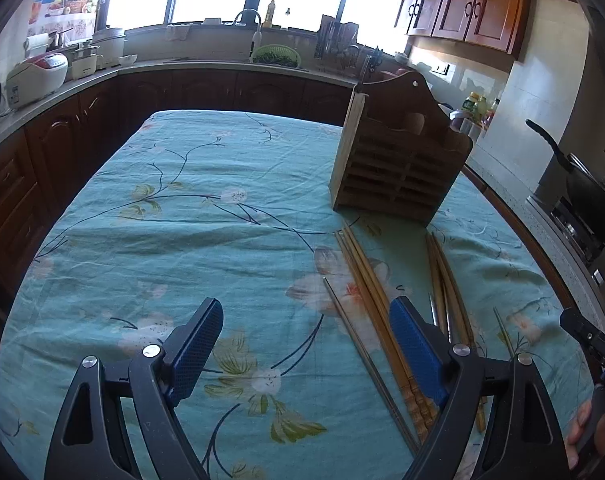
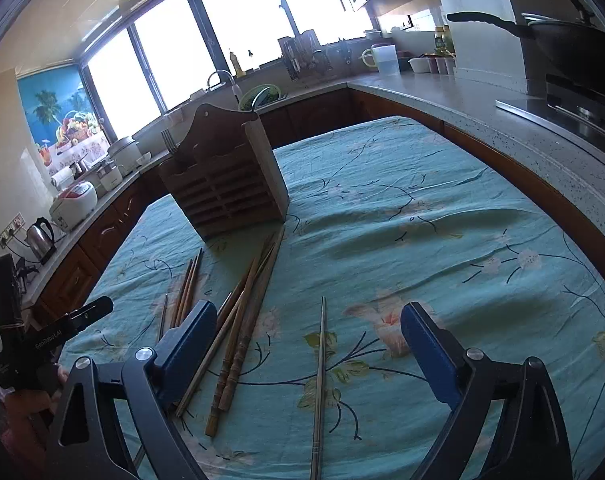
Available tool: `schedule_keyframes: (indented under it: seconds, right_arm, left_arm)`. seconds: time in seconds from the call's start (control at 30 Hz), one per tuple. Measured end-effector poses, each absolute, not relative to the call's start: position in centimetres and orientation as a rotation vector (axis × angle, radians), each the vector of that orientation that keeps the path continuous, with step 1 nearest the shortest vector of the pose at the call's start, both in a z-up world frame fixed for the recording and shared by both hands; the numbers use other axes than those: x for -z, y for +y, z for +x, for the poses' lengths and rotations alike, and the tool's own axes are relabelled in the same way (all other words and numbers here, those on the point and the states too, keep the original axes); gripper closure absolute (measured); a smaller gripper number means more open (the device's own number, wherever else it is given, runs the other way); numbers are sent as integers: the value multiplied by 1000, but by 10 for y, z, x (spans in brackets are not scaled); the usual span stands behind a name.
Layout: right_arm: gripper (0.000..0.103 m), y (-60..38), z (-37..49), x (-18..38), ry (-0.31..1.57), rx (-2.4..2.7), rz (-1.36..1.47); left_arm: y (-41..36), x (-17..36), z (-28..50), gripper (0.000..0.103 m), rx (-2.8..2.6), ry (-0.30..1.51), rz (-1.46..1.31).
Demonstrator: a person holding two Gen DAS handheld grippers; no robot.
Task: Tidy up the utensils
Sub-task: 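Move both grippers back down to the chopsticks on the tablecloth, then grasp a thin metal chopstick with the left gripper while the right grasps another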
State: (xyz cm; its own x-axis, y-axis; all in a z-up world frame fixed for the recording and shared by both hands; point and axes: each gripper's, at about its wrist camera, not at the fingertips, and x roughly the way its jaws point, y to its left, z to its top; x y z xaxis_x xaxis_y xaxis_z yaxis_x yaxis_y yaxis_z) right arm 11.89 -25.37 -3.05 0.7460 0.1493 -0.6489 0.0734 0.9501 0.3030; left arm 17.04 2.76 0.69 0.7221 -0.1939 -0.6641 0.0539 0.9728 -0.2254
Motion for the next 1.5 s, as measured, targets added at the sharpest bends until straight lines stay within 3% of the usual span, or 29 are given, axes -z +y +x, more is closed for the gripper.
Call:
schedule_keyframes:
  seconds: [0.3,0.5,0.73,0.83,0.9,0.97,1.07,1.17,1.5]
  right_arm:
    - [45,-247,137,45,823,-40,255]
    - [54,-243,154,58,899,-48,216]
    - [66,-234,172,76,982,-42,139]
    - [70,-230,176,77,981,-42,102]
    - [79,-230,179,78,981,-35,82]
    - [83,-228,179,78,980,-33,67]
    - [88,-227,179,78,980,-38,54]
    - [97,-223,181,78,980,-52,40]
    - [99,-236,177,68,962,-90,159]
  left_arm:
    - [7,-4,201,26,173,843,-144]
    - [-4,4,229,34,163,908,-114]
    - [-16,28,260,56,150,990,-63]
    - [-29,33,265,61,139,975,17]
    - [-38,35,265,68,151,958,62]
    - [-43,36,266,82,175,953,72]
    - [-47,37,267,94,206,946,84]
    - [-48,38,266,96,218,938,94]
    - [-23,28,259,101,289,957,-31]
